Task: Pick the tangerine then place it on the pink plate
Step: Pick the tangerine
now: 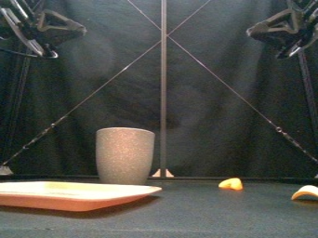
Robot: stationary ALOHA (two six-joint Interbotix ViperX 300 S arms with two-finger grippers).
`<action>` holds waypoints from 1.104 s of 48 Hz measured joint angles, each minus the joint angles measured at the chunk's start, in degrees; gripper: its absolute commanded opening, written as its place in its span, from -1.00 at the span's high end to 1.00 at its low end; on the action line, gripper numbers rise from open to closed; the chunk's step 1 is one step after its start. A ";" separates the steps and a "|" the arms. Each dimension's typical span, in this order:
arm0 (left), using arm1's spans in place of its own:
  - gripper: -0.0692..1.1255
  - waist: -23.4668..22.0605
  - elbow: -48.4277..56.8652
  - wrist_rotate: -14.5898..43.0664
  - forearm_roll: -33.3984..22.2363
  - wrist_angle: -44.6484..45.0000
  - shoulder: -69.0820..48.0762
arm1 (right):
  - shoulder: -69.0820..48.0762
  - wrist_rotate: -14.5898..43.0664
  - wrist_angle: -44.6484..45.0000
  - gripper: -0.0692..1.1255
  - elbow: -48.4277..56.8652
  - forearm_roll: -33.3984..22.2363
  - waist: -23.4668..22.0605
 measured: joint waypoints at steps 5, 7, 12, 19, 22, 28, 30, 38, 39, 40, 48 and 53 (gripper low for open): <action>0.95 -0.09 -0.26 -0.18 -0.97 2.72 0.09 | 0.44 0.88 0.35 0.85 0.18 0.44 0.09; 0.93 0.00 -0.44 0.00 -1.14 3.78 0.00 | 0.79 1.14 0.62 0.85 0.26 0.79 0.00; 0.91 0.00 -1.05 0.00 -1.76 6.15 -0.09 | 1.58 2.11 1.49 0.85 0.18 1.85 -0.09; 0.91 0.62 -2.02 -0.09 -1.85 9.67 -0.18 | 2.72 2.29 4.22 0.80 -0.18 4.57 -0.88; 0.91 0.88 -2.29 -0.09 -1.93 10.72 -0.26 | 3.34 2.29 5.63 0.72 -0.53 6.59 -1.32; 0.91 0.88 -2.55 -0.09 -2.37 11.25 -0.26 | 4.92 2.46 8.00 0.38 -1.32 12.30 -3.08; 0.91 0.88 -2.46 -0.09 -2.37 11.25 -0.26 | 5.54 2.37 8.61 0.17 -1.49 14.94 -3.96; 0.91 0.97 -2.55 -0.09 -2.46 11.25 -0.26 | 9.05 2.37 10.37 -0.63 -1.58 24.43 -8.26; 0.91 0.97 -2.64 -0.09 -2.46 11.25 -0.26 | 9.49 2.46 10.46 -0.71 -1.58 25.22 -8.79; 0.91 1.05 -2.64 -0.09 -2.55 11.25 -0.26 | 9.93 2.37 10.55 -0.81 -1.58 25.84 -9.23; 0.91 1.14 -2.64 0.00 -2.46 11.25 -0.26 | 13.80 2.46 11.78 -0.87 -1.67 29.97 -13.36; 0.91 1.41 -2.64 0.00 -2.46 11.25 -0.26 | 17.23 2.55 12.92 -0.84 -1.76 33.31 -16.08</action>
